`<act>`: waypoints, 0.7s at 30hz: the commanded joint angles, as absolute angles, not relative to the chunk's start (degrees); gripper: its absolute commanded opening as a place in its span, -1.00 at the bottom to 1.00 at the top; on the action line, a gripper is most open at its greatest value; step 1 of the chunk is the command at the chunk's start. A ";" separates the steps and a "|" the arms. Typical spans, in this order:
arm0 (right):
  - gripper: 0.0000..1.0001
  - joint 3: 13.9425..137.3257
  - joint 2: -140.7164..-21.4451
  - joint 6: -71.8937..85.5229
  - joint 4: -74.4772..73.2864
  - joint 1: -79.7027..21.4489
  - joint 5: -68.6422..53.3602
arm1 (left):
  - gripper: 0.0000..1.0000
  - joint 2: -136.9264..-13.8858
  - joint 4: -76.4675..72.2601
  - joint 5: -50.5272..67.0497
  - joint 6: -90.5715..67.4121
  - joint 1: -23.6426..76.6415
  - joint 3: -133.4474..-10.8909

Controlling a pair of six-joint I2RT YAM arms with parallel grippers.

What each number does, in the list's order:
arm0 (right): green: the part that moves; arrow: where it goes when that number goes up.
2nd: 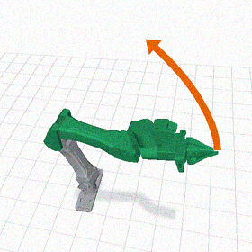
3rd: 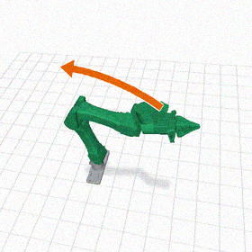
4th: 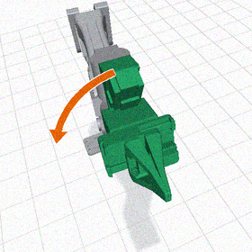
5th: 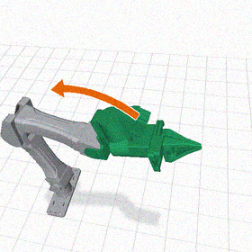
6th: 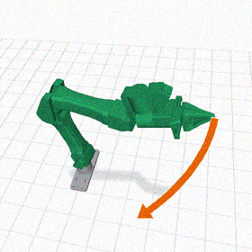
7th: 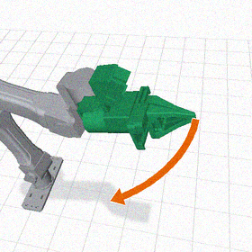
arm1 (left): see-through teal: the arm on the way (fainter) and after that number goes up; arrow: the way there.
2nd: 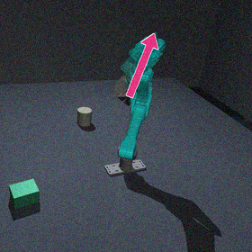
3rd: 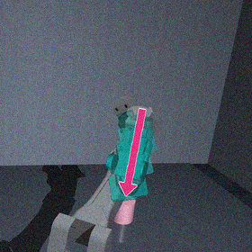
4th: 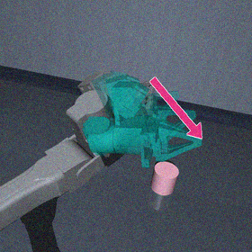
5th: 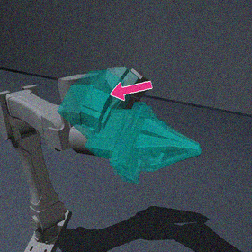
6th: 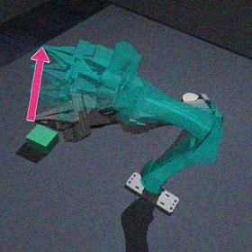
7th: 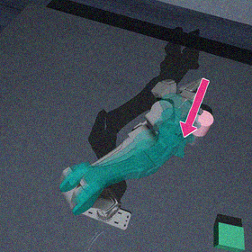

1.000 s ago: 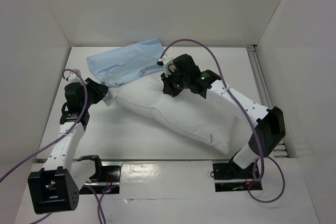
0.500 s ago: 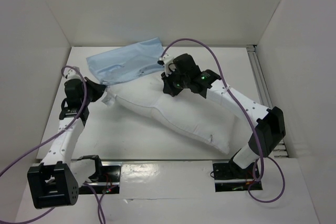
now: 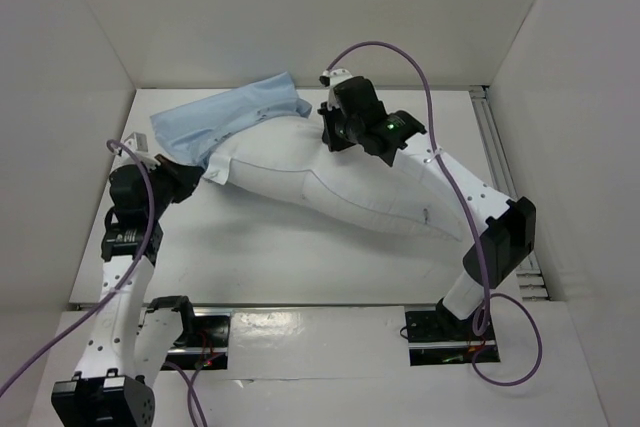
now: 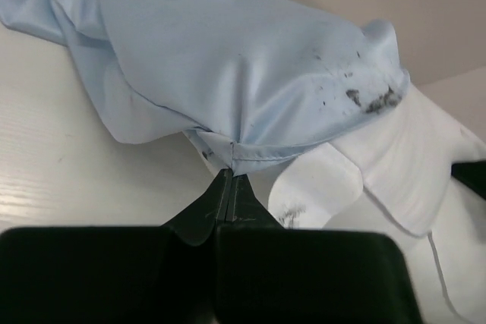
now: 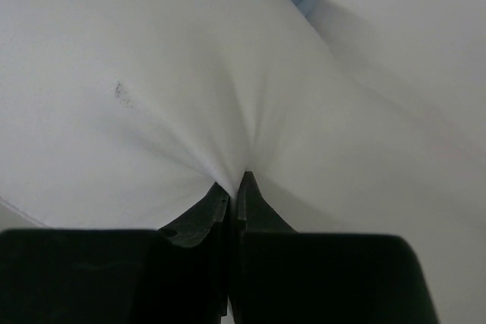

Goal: Put the pillow into the pillowcase

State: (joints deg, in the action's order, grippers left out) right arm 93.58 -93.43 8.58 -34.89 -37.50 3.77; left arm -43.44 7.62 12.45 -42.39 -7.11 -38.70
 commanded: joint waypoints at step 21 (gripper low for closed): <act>-1.00 99.95 -78.06 13.27 -16.80 -38.40 27.06 | -1.00 -46.76 22.94 18.02 -30.68 -1.49 -54.75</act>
State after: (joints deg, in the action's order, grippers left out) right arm 99.79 -87.20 12.58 -32.05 -37.69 18.83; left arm -46.33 20.45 14.68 -34.44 -2.02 -52.23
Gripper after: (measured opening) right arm 0.041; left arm 0.023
